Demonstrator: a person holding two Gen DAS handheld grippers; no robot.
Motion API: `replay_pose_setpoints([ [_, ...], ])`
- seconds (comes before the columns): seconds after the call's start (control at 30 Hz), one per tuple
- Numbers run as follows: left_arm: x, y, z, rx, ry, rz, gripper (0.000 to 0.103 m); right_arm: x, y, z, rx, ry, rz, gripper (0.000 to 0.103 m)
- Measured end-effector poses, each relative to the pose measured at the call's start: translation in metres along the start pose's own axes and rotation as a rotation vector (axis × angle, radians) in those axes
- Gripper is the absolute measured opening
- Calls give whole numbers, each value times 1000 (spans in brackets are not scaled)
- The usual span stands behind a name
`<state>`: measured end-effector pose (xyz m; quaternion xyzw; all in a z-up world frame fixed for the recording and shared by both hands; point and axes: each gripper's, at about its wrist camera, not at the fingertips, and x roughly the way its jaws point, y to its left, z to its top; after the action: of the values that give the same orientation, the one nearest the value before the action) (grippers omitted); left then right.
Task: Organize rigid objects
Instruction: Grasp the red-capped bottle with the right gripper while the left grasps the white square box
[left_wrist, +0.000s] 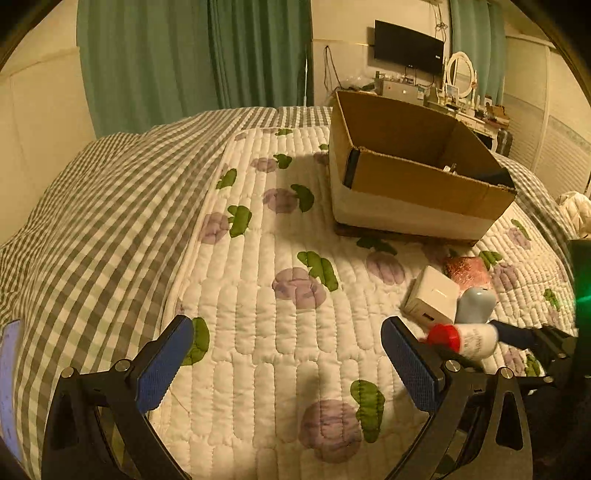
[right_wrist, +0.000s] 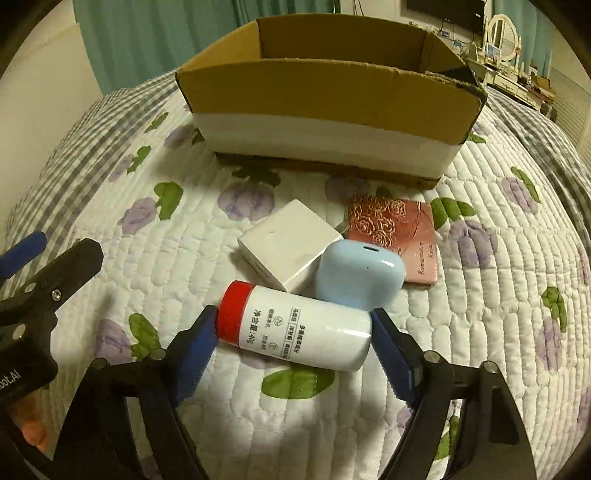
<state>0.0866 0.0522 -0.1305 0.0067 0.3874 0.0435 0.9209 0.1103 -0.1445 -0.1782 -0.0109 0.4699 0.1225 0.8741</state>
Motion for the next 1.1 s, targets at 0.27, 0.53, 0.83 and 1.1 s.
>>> replay_pose_setpoints([
  [0.27, 15, -41, -1, 62, 51, -43, 103, -44, -47, 18, 69, -113, -103, 80],
  [0.53, 37, -90, -6, 183, 86, -122, 103, -43, -85, 17, 152, -86, -155, 80],
  [0.83, 71, -113, 7, 276, 125, -131, 91, -35, -88, 20, 170, -81, -141, 80],
  [1.1, 82, -129, 20, 310, 122, -211, 70, -26, -92, 19, 181, -68, -168, 80],
])
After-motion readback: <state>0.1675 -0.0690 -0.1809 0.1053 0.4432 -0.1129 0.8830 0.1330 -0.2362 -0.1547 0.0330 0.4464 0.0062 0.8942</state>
